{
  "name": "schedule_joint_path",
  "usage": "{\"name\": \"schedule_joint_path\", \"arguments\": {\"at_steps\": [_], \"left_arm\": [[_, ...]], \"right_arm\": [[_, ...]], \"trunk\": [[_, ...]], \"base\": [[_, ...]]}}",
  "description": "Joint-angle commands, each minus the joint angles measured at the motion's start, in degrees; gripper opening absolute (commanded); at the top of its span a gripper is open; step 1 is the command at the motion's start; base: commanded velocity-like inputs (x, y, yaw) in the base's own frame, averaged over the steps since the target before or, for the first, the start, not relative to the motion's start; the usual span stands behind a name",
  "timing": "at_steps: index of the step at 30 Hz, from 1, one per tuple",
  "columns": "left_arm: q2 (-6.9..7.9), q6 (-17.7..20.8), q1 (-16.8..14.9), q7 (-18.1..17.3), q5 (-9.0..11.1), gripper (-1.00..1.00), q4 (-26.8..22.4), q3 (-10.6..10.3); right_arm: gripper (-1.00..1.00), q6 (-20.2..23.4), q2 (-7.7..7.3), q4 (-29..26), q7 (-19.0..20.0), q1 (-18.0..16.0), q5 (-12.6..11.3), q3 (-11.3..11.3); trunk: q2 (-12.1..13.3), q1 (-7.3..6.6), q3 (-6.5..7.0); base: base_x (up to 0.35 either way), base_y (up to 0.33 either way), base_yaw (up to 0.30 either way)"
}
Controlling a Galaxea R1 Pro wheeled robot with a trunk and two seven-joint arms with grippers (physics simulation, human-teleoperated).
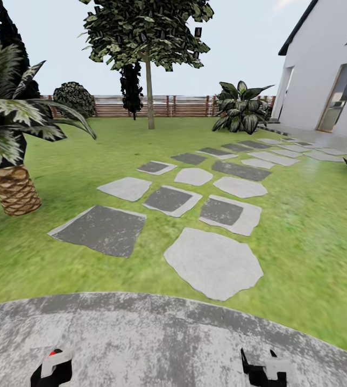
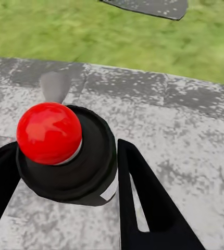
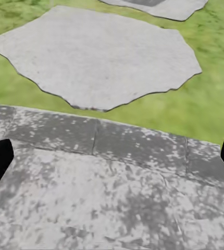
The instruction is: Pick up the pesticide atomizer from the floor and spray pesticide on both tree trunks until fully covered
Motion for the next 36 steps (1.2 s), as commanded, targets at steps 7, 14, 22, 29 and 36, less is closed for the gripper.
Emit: {"name": "schedule_joint_path", "arguments": {"at_steps": [7, 14, 22, 29, 36], "left_arm": [[-0.40, -0.01, -0.03, -0.25, 0.52, -1.00, 0.05, -0.21], [-0.50, -0.15, -0.03, -0.40, 0.38, -1.00, 0.05, -0.21], [-0.60, 0.20, -0.11, -0.33, 0.28, -1.00, -0.30, -0.36], [-0.26, 0.04, -0.04, -0.11, 0.40, -1.00, 0.18, -0.22], [-0.30, -0.14, -0.03, 0.00, 0.43, -1.00, 0.23, -0.22]], "right_arm": [[1.00, -0.70, 0.71, -3.99, 0.17, -0.02, 0.55, -0.24], [1.00, -0.71, 0.72, -4.07, 0.40, -0.02, 0.79, -0.05], [1.00, -0.79, 0.25, -4.04, 0.30, -0.02, 0.80, -0.04], [1.00, -0.64, 0.25, -4.14, 0.42, -0.02, 0.71, -0.04], [1.00, -0.62, 0.47, -4.23, 0.43, -0.02, 0.53, -0.04]], "trunk": [[-0.02, 0.02, -0.05], [-0.02, 0.02, -0.05], [-0.02, 0.02, -0.05], [-0.02, 0.02, -0.05], [-0.02, 0.02, -0.05]], "base": [[0.339, 0.000, 0.000], [0.339, 0.000, 0.000], [0.340, 0.000, 0.000], [0.340, 0.000, 0.000], [0.339, 0.000, 0.000]]}}
